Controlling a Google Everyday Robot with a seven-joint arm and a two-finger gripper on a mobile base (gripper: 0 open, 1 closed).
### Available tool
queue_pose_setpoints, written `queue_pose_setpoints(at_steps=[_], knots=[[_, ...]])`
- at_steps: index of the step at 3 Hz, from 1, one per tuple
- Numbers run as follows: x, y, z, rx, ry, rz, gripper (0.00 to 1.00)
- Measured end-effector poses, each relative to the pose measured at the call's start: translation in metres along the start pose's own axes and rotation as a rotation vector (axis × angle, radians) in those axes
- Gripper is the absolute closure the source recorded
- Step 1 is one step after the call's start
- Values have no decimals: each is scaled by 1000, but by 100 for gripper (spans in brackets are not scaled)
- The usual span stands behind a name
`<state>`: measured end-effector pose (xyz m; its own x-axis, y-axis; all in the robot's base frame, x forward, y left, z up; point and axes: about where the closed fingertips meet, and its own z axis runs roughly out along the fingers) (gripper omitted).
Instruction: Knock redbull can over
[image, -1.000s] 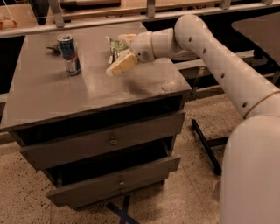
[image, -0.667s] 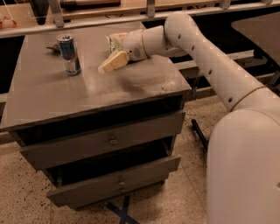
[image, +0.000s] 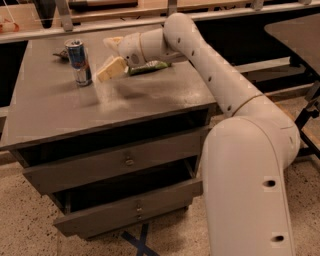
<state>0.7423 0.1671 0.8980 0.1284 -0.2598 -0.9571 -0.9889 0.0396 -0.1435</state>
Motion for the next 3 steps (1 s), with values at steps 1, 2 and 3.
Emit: queue_pose_setpoints(at_steps=[1,2,3], knots=[[-2,-4,25,-18,-4,-8,0],[-2,-4,47,-51,-29,-3,0],[1,-7,64,-81,-68,16,2]])
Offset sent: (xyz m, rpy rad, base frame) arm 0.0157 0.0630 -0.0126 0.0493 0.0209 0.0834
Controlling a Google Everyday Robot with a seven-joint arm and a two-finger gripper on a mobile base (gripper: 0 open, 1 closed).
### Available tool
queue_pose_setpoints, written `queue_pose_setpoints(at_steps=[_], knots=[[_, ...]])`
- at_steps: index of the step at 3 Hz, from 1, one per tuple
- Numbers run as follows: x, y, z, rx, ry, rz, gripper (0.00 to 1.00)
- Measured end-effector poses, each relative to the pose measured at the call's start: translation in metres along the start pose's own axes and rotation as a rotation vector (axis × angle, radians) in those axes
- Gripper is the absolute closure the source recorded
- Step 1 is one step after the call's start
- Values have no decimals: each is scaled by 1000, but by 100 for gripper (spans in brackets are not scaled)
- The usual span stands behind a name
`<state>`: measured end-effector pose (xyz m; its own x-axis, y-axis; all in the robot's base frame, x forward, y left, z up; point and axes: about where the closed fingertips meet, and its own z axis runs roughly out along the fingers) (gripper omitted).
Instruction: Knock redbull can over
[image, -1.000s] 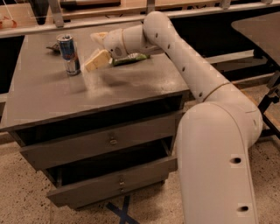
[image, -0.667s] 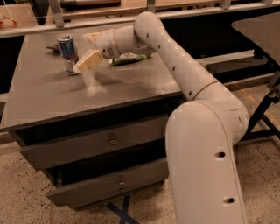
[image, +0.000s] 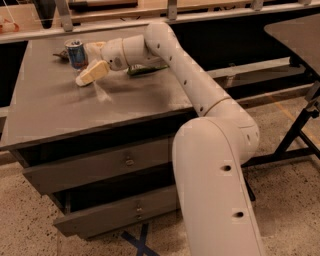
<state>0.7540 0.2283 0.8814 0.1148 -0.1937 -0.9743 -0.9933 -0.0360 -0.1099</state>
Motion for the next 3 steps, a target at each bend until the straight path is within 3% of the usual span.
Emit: queue_pose_setpoints(at_steps=[2,3], knots=[[-2,1,9,-65,-42,-13,47],[-10,-2,-29,-34,-21,-34,78]])
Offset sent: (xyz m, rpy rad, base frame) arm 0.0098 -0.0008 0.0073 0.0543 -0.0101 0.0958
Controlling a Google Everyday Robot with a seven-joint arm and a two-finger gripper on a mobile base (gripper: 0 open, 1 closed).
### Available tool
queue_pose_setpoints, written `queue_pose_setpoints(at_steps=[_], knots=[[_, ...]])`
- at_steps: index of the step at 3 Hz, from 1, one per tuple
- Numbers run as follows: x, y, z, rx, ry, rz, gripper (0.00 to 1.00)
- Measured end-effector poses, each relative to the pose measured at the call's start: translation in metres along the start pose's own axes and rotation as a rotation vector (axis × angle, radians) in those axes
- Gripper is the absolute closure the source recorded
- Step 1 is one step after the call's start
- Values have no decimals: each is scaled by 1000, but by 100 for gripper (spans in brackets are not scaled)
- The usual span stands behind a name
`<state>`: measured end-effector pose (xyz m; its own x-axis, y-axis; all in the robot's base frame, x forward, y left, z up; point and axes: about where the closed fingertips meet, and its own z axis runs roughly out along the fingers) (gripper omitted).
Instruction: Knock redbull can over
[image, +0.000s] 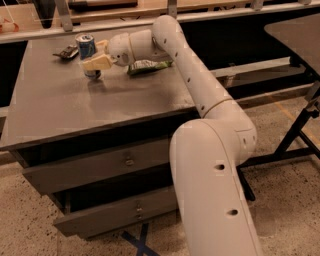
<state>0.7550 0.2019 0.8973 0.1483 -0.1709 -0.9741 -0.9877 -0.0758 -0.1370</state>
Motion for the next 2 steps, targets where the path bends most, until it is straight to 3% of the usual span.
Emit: queue_pose_setpoints(at_steps=[1,2], knots=[[-14,11,-50,38,102,1,99],[-29,26,-88,82,264,-38,100]])
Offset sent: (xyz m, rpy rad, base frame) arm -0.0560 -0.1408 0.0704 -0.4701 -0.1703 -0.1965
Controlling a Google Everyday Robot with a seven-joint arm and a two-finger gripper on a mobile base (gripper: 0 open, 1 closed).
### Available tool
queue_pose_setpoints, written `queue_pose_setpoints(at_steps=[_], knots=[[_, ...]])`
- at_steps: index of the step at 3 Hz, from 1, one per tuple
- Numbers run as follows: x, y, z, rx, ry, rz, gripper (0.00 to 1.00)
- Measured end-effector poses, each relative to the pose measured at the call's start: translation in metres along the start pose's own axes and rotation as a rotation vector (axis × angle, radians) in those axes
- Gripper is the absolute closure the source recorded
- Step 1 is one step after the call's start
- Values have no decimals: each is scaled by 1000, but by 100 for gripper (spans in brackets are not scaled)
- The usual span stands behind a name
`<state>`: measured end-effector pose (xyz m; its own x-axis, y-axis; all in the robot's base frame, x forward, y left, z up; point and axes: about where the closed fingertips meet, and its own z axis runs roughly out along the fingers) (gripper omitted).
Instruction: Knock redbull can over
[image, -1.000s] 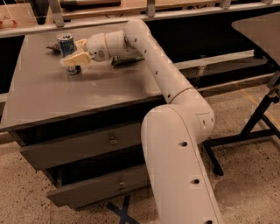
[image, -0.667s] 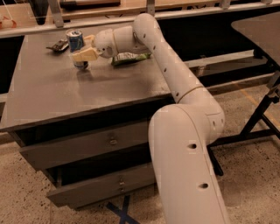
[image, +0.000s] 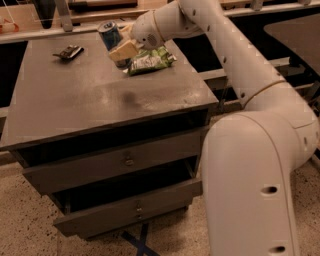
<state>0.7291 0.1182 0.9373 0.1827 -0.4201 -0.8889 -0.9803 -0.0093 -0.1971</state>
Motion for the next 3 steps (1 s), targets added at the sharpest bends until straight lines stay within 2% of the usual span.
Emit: queue_pose_setpoints(at_steps=[1,2,3], knots=[[-12,15,-19,45,187,-144,100],[-17,29,-23,53,383,-346,100],[-6,36,-22,19,573,-491,100]])
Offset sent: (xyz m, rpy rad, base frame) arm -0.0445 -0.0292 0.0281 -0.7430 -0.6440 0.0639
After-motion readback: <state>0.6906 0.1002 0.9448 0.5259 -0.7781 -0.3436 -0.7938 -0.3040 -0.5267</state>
